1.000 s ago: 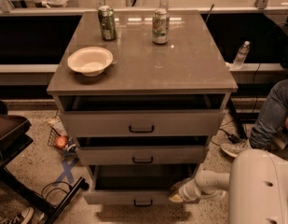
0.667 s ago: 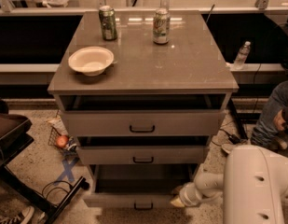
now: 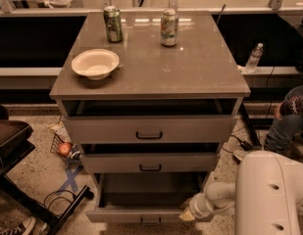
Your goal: Open bottom drawer
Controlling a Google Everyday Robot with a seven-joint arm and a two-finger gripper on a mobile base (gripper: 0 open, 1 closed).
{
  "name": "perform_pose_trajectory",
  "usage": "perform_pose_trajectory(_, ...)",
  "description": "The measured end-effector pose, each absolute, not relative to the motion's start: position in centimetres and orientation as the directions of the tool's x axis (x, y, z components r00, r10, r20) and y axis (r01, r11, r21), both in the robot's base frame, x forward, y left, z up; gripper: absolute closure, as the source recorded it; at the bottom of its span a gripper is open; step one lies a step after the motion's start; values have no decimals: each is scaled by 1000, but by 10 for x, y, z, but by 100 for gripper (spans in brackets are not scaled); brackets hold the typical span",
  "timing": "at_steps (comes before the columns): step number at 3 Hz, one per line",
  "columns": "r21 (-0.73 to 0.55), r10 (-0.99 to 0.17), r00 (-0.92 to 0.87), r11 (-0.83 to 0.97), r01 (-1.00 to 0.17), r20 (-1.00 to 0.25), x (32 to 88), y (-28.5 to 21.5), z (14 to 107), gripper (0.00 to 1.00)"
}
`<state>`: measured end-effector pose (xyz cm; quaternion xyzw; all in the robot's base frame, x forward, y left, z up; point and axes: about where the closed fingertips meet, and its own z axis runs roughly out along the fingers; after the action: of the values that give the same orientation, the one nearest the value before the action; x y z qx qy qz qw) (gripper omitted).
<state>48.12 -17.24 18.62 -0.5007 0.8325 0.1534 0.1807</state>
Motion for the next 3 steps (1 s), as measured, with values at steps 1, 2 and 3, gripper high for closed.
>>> perform_pose_trajectory(1,125,-779,-465,458,-880,-421,452,-185,177,100)
perform_pose_trajectory(2,125,-779,-465,458,-880,-420,453,-181,182,100)
perform_pose_trajectory(3,125,-779,-465,458,-880,-420,452,-181,182,100)
